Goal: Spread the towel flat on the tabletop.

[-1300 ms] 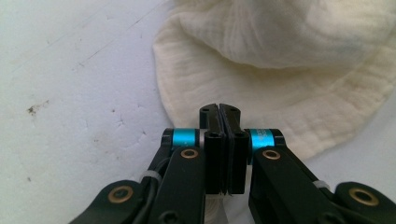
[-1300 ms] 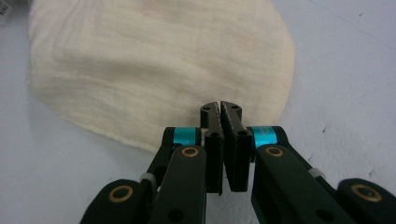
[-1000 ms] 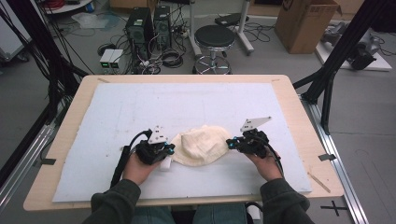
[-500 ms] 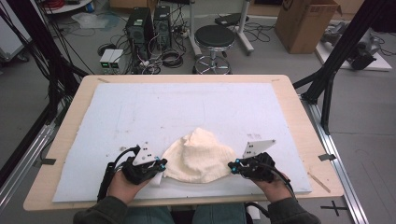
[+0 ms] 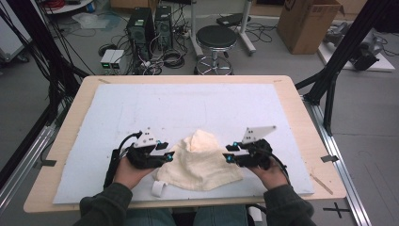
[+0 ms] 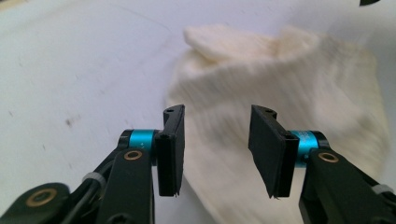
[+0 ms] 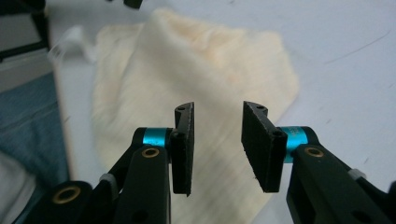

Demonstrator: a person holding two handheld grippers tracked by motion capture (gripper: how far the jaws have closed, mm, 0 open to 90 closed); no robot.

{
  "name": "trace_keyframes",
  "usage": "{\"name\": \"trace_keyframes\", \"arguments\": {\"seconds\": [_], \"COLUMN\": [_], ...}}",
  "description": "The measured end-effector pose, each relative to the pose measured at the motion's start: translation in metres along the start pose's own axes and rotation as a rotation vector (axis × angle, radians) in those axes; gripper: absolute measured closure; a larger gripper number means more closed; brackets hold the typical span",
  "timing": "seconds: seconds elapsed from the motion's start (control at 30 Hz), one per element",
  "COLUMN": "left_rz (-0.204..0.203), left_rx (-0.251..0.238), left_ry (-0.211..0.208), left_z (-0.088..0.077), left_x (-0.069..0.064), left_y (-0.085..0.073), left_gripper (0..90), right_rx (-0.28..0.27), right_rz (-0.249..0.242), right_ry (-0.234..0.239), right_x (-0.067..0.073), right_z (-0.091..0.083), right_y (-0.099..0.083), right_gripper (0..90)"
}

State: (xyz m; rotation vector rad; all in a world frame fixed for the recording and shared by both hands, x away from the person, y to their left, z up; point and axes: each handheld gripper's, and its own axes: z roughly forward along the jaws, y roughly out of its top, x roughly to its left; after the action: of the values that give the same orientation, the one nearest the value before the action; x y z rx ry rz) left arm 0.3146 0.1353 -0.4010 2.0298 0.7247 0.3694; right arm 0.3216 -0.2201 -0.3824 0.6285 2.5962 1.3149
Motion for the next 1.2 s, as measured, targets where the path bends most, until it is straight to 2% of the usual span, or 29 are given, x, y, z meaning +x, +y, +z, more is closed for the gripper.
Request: {"name": "trace_keyframes", "arguments": {"seconds": [0.13, 0.17, 0.2, 0.27, 0.3, 0.33, 0.4, 0.47, 0.5, 0.63, 0.7, 0.83, 0.97, 1.07, 1.2], "left_rz": [-0.03, -0.031, -0.038, -0.036, -0.038, -0.039, -0.044, -0.048, -0.042, -0.007, 0.012, 0.024, 0.034, 0.041, 0.021], "left_rx": [0.023, 0.044, 0.07, 0.107, 0.121, 0.135, 0.149, 0.16, 0.162, 0.175, 0.179, 0.16, 0.126, 0.116, 0.103], "left_ry": [-0.018, -0.037, -0.048, -0.044, -0.044, -0.037, -0.019, -0.005, -0.011, -0.017, -0.008, 0.024, 0.058, 0.086, 0.112], "left_z": [0.027, 0.034, 0.042, 0.051, 0.055, 0.057, 0.061, 0.063, 0.064, 0.065, 0.063, 0.048, 0.023, 0.005, -0.014], "left_x": [0.012, 0.015, 0.016, 0.018, 0.019, 0.02, 0.021, 0.021, 0.021, 0.017, 0.015, 0.013, 0.012, 0.013, 0.015], "left_y": [0.009, 0.009, 0.009, 0.006, 0.004, 0.003, 0.001, 0.0, 0.0, -0.001, 0.0, 0.001, 0.001, -0.004, -0.015], "left_gripper": [55.3, 55.2, 54.3, 53.5, 52.1, 52.1, 51.8, 58.1, 64.5, 83.6, 88.2, 89.0, 89.1, 89.2, 89.2], "right_rx": [0.0, 0.011, 0.046, 0.056, 0.093, 0.093, 0.122, 0.137, 0.149, 0.187, 0.178, 0.177, 0.145, 0.116, 0.092], "right_rz": [0.052, 0.059, 0.077, 0.088, 0.121, 0.121, 0.153, 0.166, 0.162, 0.152, 0.141, 0.123, 0.074, 0.068, 0.056], "right_ry": [-0.014, -0.014, -0.015, -0.01, 0.001, 0.001, 0.003, 0.01, 0.007, 0.017, 0.025, 0.016, -0.027, -0.062, -0.125], "right_x": [-0.026, -0.031, -0.039, -0.043, -0.05, -0.05, -0.055, -0.057, -0.058, -0.057, -0.055, -0.051, -0.043, -0.041, -0.043], "right_z": [0.023, 0.03, 0.044, 0.05, 0.061, 0.061, 0.069, 0.075, 0.077, 0.086, 0.086, 0.08, 0.061, 0.046, 0.031], "right_y": [0.015, 0.016, 0.017, 0.015, 0.012, 0.012, 0.008, 0.006, 0.006, 0.003, 0.003, 0.007, 0.014, 0.02, 0.029], "right_gripper": [62.8, 61.7, 60.5, 59.7, 57.0, 57.0, 55.3, 56.4, 58.6, 75.7, 84.2, 85.5, 85.5, 85.5, 85.5]}}
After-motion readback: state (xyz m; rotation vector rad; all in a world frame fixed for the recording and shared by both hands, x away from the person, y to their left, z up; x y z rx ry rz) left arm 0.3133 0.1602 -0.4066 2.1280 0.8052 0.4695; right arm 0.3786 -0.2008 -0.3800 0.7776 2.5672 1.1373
